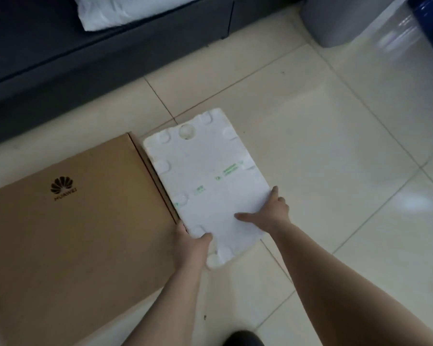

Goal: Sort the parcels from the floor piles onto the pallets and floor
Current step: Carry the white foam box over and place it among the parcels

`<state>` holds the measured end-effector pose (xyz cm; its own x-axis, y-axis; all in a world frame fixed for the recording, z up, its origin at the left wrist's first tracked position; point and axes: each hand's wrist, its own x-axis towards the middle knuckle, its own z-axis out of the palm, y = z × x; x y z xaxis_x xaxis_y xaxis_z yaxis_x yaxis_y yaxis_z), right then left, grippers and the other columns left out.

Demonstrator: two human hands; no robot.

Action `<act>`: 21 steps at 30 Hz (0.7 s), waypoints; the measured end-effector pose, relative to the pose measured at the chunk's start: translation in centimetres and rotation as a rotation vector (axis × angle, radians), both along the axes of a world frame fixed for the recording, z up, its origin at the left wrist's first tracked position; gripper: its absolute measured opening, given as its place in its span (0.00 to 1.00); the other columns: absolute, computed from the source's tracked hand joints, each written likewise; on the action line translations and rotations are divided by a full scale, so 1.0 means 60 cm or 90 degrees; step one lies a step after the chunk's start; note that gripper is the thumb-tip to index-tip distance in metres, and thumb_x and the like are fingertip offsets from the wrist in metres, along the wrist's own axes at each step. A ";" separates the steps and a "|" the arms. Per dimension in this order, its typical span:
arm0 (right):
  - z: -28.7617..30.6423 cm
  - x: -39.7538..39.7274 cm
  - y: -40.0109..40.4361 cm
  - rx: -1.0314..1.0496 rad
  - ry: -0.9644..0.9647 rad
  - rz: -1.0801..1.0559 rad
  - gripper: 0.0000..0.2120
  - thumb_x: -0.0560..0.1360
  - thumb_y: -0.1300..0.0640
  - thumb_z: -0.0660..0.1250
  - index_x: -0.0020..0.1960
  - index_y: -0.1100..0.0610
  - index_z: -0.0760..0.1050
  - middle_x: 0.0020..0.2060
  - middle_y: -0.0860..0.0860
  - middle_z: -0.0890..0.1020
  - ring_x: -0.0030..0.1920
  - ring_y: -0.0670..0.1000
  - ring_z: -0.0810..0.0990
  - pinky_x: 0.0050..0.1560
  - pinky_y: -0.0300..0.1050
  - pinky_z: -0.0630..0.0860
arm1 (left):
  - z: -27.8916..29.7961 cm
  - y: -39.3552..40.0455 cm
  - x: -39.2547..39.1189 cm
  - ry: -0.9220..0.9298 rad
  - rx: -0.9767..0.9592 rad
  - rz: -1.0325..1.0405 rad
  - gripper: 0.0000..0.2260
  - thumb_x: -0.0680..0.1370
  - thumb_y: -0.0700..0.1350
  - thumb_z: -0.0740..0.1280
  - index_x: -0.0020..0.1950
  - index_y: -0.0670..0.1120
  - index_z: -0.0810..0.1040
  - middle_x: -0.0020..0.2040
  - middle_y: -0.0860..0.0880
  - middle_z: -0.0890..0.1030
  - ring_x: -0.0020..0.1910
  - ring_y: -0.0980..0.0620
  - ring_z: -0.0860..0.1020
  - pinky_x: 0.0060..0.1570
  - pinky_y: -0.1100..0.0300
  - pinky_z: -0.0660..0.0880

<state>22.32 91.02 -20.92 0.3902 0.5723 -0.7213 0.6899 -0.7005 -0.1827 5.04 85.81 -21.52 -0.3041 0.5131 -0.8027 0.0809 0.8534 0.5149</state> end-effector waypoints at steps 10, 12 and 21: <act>0.280 -0.021 -0.060 0.149 0.070 -0.154 0.51 0.59 0.47 0.81 0.73 0.58 0.57 0.66 0.56 0.67 0.67 0.59 0.66 0.67 0.57 0.67 | 0.281 -0.003 -0.030 -0.042 0.139 0.007 0.35 0.59 0.50 0.73 0.66 0.54 0.70 0.61 0.49 0.76 0.59 0.49 0.76 0.59 0.49 0.75; 0.398 -0.056 -0.069 0.172 0.109 -0.162 0.51 0.60 0.48 0.81 0.74 0.58 0.56 0.67 0.56 0.66 0.68 0.58 0.66 0.67 0.55 0.68 | 0.404 -0.006 -0.062 -0.016 0.156 0.010 0.37 0.60 0.51 0.74 0.68 0.54 0.68 0.64 0.51 0.75 0.62 0.50 0.75 0.62 0.48 0.73; 0.900 -0.238 -0.134 0.271 0.308 -0.006 0.49 0.64 0.50 0.79 0.76 0.58 0.54 0.70 0.56 0.64 0.71 0.57 0.63 0.69 0.54 0.64 | 0.952 -0.105 -0.225 0.170 0.309 0.146 0.27 0.70 0.34 0.73 0.65 0.48 0.68 0.52 0.56 0.72 0.54 0.55 0.72 0.45 0.67 0.65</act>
<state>8.01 82.97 33.06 0.0841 0.8455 -0.5274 0.4545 -0.5035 -0.7348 -8.47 79.48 35.61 -0.6089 0.6995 -0.3741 0.1029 0.5373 0.8371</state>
